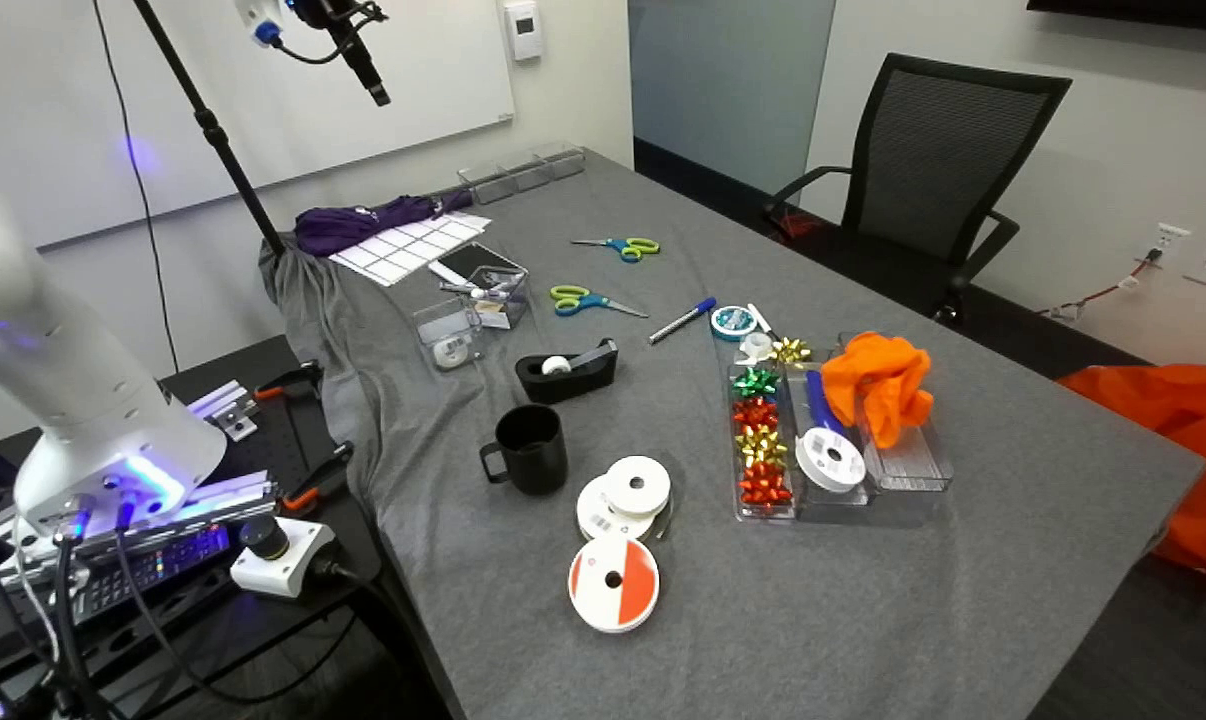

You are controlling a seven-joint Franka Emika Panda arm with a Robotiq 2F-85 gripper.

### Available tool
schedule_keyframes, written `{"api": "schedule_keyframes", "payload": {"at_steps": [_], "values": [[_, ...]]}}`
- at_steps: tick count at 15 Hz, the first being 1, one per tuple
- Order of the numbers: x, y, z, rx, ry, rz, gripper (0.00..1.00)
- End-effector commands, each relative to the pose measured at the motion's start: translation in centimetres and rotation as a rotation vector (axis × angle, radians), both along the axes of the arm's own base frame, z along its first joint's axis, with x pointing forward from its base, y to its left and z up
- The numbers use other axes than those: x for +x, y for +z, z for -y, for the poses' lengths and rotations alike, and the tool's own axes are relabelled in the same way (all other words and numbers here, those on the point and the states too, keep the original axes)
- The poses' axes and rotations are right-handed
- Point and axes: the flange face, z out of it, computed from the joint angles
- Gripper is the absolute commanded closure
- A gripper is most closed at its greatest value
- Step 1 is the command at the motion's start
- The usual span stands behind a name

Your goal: Move the purple umbrella forward and move the clear case to the right

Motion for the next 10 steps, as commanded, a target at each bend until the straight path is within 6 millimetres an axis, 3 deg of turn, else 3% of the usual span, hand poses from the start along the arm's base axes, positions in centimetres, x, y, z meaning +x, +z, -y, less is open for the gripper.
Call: {"api": "schedule_keyframes", "payload": {"at_steps": [1,2,6,10], "values": [[1.0,-1.7,-0.2,0.009,-0.010,0.008,0.00],[1.6,-2.5,-0.3,0.023,-0.028,0.027,0.00],[5.3,-8.7,-1.2,0.076,-0.058,0.038,0.00],[7.4,-15.4,-3.3,0.119,0.047,-0.011,0.00]]}}
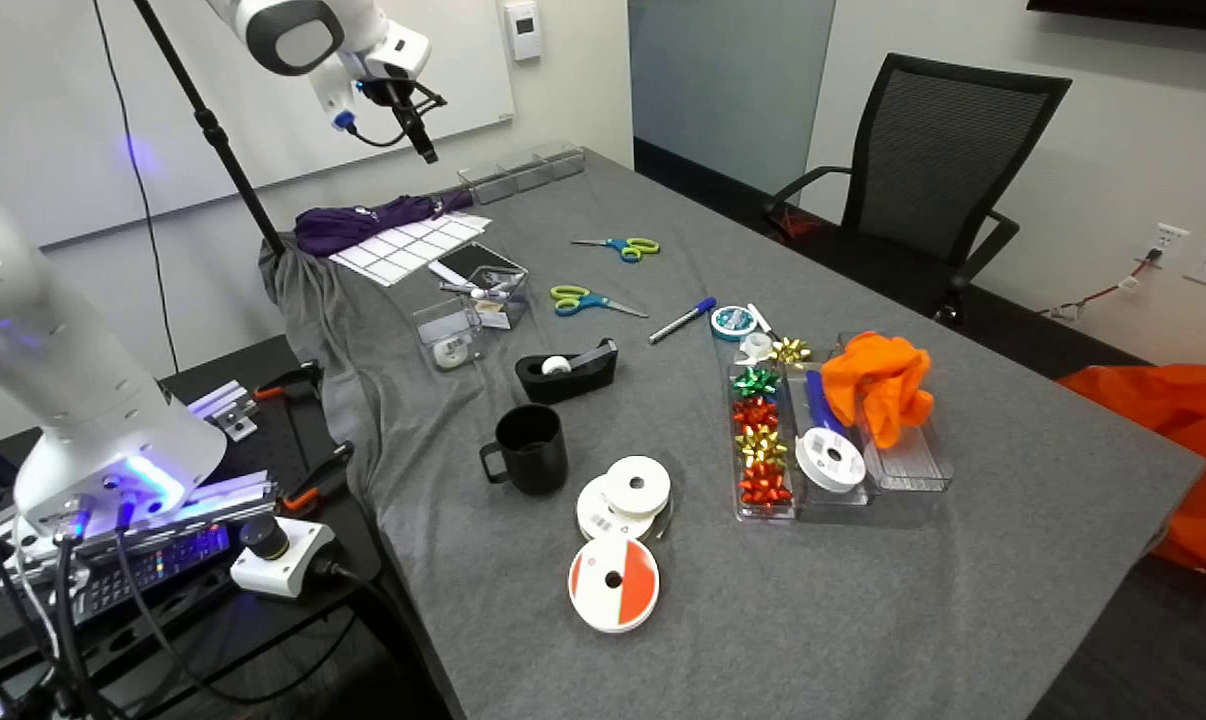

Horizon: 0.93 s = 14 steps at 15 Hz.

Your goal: Move the purple umbrella forward and move the clear case to the right

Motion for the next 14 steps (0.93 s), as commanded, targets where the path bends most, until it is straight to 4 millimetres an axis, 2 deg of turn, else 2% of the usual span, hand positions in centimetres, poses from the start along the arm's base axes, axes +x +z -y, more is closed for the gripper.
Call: {"api": "schedule_keyframes", "payload": {"at_steps": [1,4,6,7,14], "values": [[2.6,-4.8,-2.6,0.079,0.079,-0.036,0.00],[3.9,-6.9,-4.8,0.162,0.082,-0.083,0.00],[4.8,-7.5,-6.4,0.189,0.065,-0.085,0.00],[3.4,-6.9,-5.3,0.150,0.071,-0.089,0.00],[3.8,-7.1,-5.6,0.154,0.072,-0.090,0.00]]}}
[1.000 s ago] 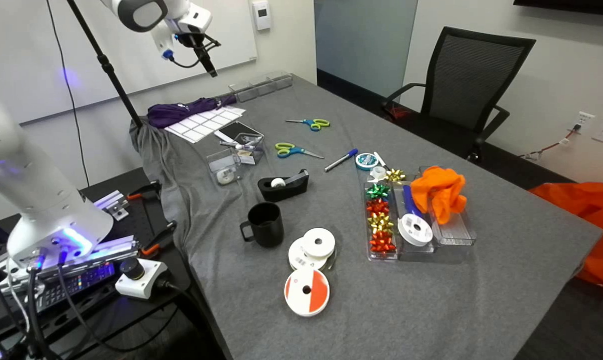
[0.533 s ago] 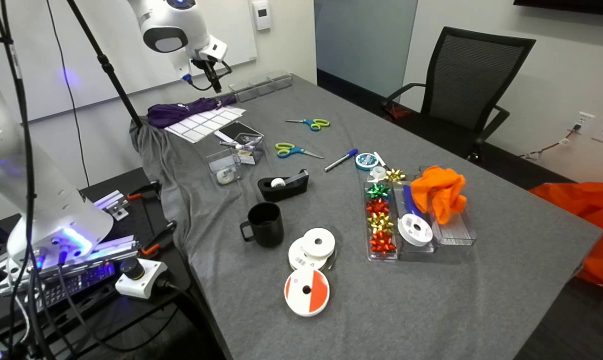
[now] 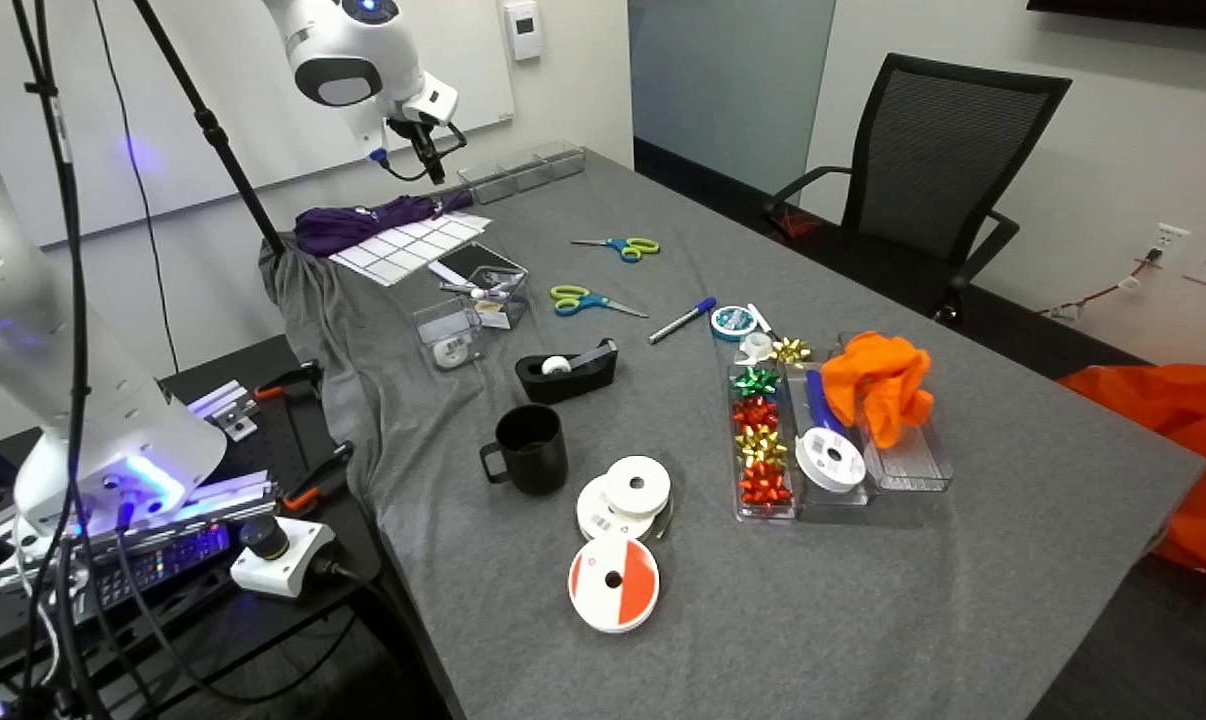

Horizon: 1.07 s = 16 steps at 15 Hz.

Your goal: Move the purple umbrella forward and move the clear case to the right

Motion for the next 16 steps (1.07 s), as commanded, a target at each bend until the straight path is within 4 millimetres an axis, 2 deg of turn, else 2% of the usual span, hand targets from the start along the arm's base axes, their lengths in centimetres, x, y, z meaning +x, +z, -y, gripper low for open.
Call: {"api": "schedule_keyframes", "payload": {"at_steps": [1,6,11,16], "values": [[0.4,-0.5,-1.4,-0.010,-0.026,0.009,0.00],[2.1,-3.1,-6.3,-0.115,-0.126,-0.008,0.00],[6.5,-5.1,-11.6,-0.153,-0.247,-0.071,0.00],[9.7,-7.3,-14.6,-0.154,-0.241,-0.129,0.00]]}}
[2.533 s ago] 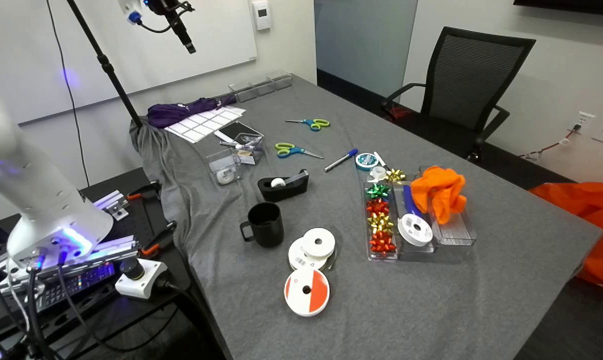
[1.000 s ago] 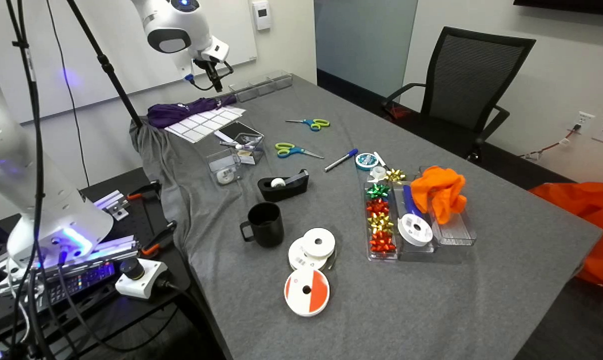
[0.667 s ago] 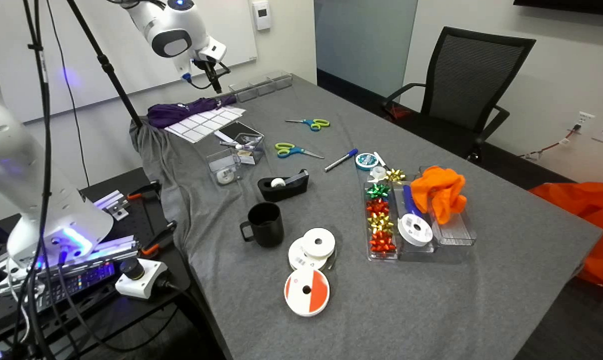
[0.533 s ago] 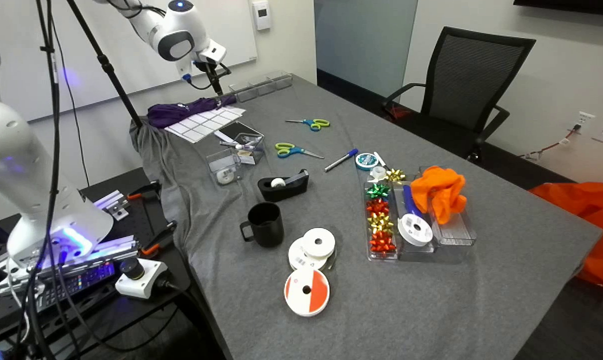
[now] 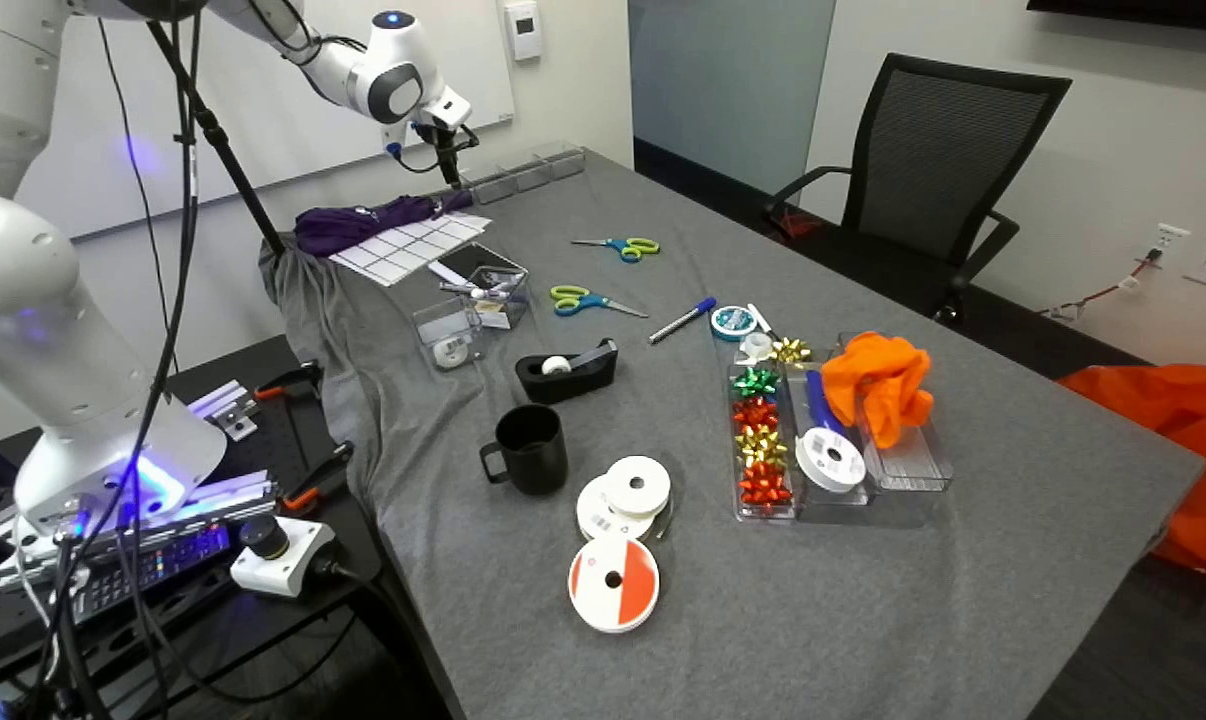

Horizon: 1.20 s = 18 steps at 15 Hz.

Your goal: Move the purple umbrella forward and move the clear case to the right

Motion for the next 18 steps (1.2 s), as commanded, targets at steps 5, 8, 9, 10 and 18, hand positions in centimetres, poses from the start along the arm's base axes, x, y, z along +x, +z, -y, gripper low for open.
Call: {"api": "schedule_keyframes", "payload": {"at_steps": [5,8,9,10,18], "values": [[3.3,-3.5,-4.7,0.043,0.122,-0.036,0.00],[3.4,-4.9,-6.2,0.040,0.181,-0.029,0.00],[3.3,-5.5,-6.6,0.030,0.202,-0.033,0.00],[3.3,-6.0,-6.9,0.023,0.219,-0.037,0.00],[4.1,-9.5,-7.7,-0.033,0.245,-0.093,0.00]]}}
